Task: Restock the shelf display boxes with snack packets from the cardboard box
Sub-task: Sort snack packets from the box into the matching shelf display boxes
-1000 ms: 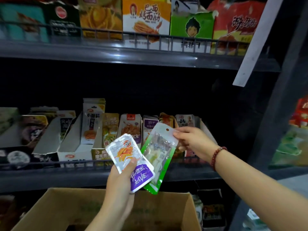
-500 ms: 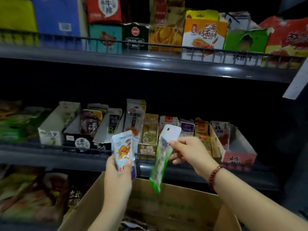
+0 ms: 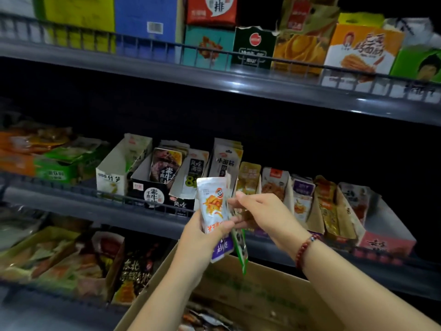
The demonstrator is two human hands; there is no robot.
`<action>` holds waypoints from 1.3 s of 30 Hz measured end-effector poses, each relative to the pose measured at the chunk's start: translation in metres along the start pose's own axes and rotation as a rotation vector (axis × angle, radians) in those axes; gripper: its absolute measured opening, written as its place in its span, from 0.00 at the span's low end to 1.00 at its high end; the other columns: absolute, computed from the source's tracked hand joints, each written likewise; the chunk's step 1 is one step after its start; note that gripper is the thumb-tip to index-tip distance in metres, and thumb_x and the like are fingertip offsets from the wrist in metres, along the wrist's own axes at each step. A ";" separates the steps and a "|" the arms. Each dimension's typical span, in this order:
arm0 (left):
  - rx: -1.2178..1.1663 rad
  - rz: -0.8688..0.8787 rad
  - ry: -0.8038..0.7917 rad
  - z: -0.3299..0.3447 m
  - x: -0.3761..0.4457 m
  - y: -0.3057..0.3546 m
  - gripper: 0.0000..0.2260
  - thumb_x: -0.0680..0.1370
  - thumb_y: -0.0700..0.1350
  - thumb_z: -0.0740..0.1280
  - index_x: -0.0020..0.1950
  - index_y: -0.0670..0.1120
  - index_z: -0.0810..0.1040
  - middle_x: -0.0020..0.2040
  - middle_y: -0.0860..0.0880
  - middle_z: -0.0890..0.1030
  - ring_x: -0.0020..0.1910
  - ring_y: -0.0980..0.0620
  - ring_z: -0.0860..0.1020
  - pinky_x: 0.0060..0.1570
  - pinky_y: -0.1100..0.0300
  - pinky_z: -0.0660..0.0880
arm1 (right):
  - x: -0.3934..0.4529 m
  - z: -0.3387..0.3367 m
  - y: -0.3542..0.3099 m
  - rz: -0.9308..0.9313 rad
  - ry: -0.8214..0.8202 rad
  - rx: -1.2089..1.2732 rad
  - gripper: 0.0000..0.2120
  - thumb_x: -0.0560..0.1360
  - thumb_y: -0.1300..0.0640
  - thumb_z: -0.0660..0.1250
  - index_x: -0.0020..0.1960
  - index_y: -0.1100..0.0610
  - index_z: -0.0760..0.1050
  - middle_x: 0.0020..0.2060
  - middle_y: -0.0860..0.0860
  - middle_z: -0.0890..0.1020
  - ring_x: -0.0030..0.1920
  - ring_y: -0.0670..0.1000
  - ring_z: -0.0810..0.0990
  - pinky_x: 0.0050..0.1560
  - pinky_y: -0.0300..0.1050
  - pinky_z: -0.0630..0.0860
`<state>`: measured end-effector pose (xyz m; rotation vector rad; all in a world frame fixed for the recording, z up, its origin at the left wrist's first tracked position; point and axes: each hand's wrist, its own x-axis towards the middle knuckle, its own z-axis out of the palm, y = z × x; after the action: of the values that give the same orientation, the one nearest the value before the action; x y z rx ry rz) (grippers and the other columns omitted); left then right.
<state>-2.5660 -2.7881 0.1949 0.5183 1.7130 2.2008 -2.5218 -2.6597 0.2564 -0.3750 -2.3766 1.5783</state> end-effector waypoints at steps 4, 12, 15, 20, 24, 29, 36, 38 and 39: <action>-0.112 -0.020 0.015 -0.015 0.007 0.001 0.26 0.62 0.44 0.77 0.60 0.46 0.77 0.50 0.46 0.85 0.48 0.46 0.84 0.52 0.47 0.80 | 0.009 0.008 0.003 -0.062 -0.087 -0.171 0.11 0.78 0.60 0.64 0.57 0.50 0.81 0.48 0.43 0.83 0.44 0.43 0.84 0.48 0.41 0.81; -0.318 -0.061 0.136 -0.044 0.023 0.000 0.13 0.72 0.29 0.69 0.53 0.42 0.77 0.47 0.42 0.85 0.40 0.46 0.84 0.42 0.51 0.81 | 0.042 0.019 0.001 -0.141 0.038 -0.324 0.21 0.75 0.57 0.68 0.68 0.51 0.71 0.55 0.47 0.78 0.41 0.46 0.80 0.35 0.35 0.78; -0.367 -0.040 0.128 -0.054 0.031 0.003 0.14 0.73 0.29 0.68 0.56 0.40 0.77 0.50 0.41 0.85 0.43 0.44 0.83 0.46 0.48 0.81 | 0.064 0.024 -0.005 -0.012 -0.094 -0.326 0.14 0.76 0.53 0.67 0.60 0.55 0.76 0.39 0.47 0.80 0.31 0.42 0.75 0.27 0.32 0.72; -0.360 0.000 0.189 -0.070 0.047 0.003 0.12 0.74 0.31 0.68 0.55 0.43 0.78 0.48 0.45 0.85 0.42 0.48 0.84 0.45 0.51 0.81 | 0.102 0.032 -0.007 -0.006 -0.149 -0.273 0.06 0.76 0.56 0.68 0.41 0.55 0.76 0.27 0.46 0.75 0.25 0.43 0.69 0.26 0.35 0.66; -0.298 0.025 0.318 -0.091 0.058 0.002 0.11 0.75 0.34 0.70 0.55 0.46 0.77 0.47 0.47 0.84 0.42 0.50 0.82 0.42 0.55 0.78 | 0.132 0.042 -0.008 0.013 -0.069 -0.258 0.06 0.77 0.55 0.68 0.44 0.58 0.76 0.29 0.49 0.73 0.24 0.43 0.67 0.23 0.33 0.64; -0.267 0.017 0.438 -0.119 0.067 0.006 0.11 0.76 0.34 0.68 0.56 0.45 0.76 0.46 0.46 0.83 0.40 0.49 0.81 0.36 0.59 0.79 | 0.168 0.068 -0.016 0.016 0.053 -0.139 0.08 0.78 0.54 0.66 0.41 0.55 0.72 0.24 0.48 0.68 0.22 0.45 0.64 0.23 0.37 0.62; -0.270 -0.022 0.515 -0.159 0.079 0.021 0.07 0.78 0.35 0.64 0.47 0.47 0.74 0.40 0.47 0.81 0.35 0.51 0.79 0.33 0.59 0.75 | 0.218 0.128 -0.042 -0.039 0.174 -0.070 0.07 0.78 0.56 0.65 0.55 0.56 0.72 0.35 0.50 0.74 0.29 0.46 0.69 0.26 0.37 0.66; -0.210 -0.009 0.483 -0.175 0.083 0.018 0.06 0.78 0.36 0.64 0.50 0.47 0.75 0.42 0.46 0.82 0.36 0.51 0.80 0.33 0.59 0.74 | 0.230 0.143 -0.052 -0.056 0.213 -0.044 0.07 0.79 0.57 0.64 0.55 0.58 0.73 0.33 0.51 0.74 0.28 0.46 0.69 0.25 0.37 0.66; -0.198 -0.007 0.471 -0.183 0.084 0.015 0.07 0.78 0.36 0.65 0.52 0.46 0.76 0.43 0.45 0.82 0.37 0.50 0.80 0.34 0.59 0.74 | 0.237 0.151 -0.057 -0.072 0.231 -0.042 0.06 0.79 0.57 0.64 0.53 0.58 0.73 0.33 0.51 0.74 0.28 0.47 0.70 0.25 0.38 0.67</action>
<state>-2.7251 -2.9111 0.1767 -0.0645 1.6620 2.5988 -2.8004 -2.7261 0.2707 -0.4491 -2.2240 1.3757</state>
